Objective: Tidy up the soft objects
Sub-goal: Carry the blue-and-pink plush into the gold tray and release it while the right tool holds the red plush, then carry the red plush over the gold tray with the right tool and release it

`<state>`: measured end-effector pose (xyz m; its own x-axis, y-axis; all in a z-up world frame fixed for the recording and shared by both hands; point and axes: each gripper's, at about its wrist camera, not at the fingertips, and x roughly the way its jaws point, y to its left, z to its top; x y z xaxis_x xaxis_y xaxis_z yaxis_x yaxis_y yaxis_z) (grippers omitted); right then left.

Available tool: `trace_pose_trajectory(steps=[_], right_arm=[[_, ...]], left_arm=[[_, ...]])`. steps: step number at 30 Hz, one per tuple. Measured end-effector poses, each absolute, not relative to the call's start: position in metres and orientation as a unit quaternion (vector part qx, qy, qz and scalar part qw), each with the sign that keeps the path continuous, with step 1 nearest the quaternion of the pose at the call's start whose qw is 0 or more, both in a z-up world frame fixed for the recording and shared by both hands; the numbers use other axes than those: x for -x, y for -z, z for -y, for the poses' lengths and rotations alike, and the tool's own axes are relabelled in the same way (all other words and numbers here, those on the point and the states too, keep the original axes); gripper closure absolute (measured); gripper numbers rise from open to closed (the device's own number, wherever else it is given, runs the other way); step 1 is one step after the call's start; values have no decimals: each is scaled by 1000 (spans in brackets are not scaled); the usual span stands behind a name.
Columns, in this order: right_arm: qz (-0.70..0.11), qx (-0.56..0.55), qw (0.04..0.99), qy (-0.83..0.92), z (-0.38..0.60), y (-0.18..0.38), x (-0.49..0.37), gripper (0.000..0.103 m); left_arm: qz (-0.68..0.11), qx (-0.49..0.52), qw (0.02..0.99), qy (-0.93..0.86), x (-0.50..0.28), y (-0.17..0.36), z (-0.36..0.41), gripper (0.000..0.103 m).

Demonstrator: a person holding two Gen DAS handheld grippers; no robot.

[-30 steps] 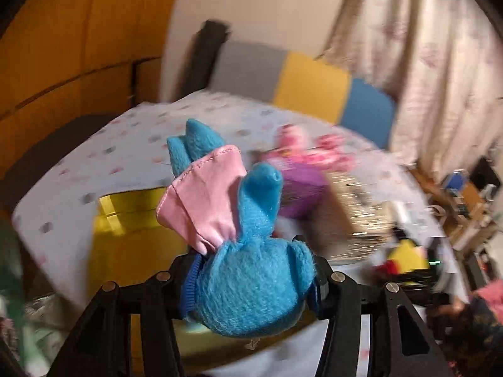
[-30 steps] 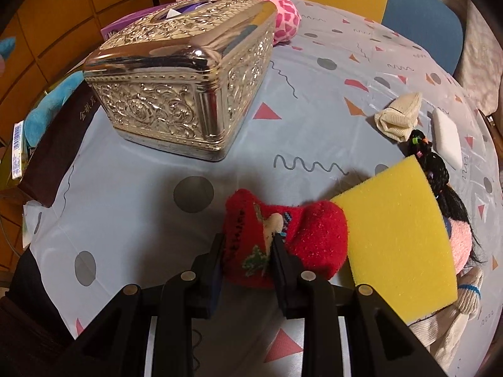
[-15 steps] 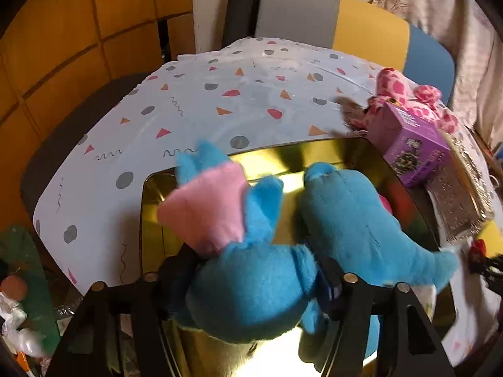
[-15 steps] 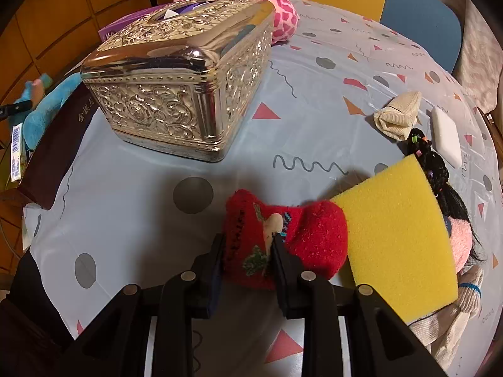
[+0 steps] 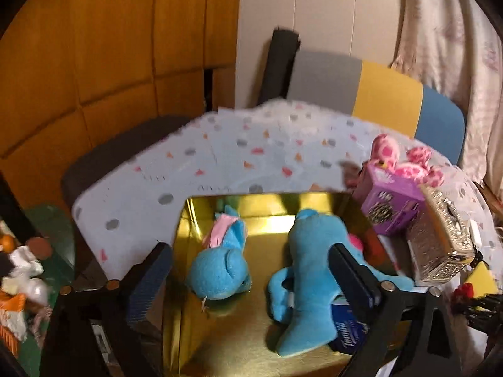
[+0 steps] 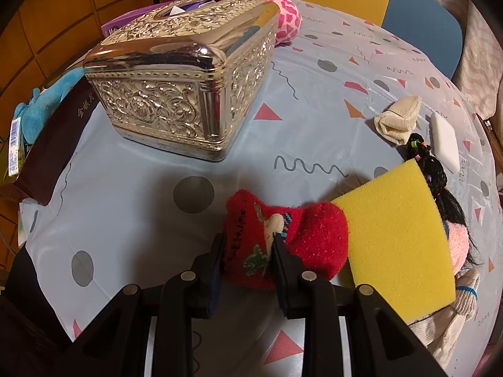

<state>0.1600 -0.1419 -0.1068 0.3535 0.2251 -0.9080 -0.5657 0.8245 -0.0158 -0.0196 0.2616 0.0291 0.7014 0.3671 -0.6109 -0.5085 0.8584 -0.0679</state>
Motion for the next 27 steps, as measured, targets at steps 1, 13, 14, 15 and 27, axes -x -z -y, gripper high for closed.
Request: trace_pose_trajectory(steps=[1, 13, 14, 15, 27], right_arm=[[-512, 168, 806, -245, 141, 107, -159, 75], [-508, 183, 819, -192, 129, 103, -143, 75], [-507, 186, 821, -185, 127, 102, -141, 75], [-506, 187, 822, -182, 127, 102, -140, 75], [-508, 122, 839, -149, 132, 77, -129, 78]], left_arm=[[-295, 120, 917, -239, 24, -33, -258, 0], [-301, 89, 912, -262, 40, -26, -221, 0], [-305, 92, 912, -258, 40, -24, -221, 0], [-307, 94, 912, -256, 41, -23, -219, 0], [-312, 102, 915, -235, 48, -21, -217, 0]])
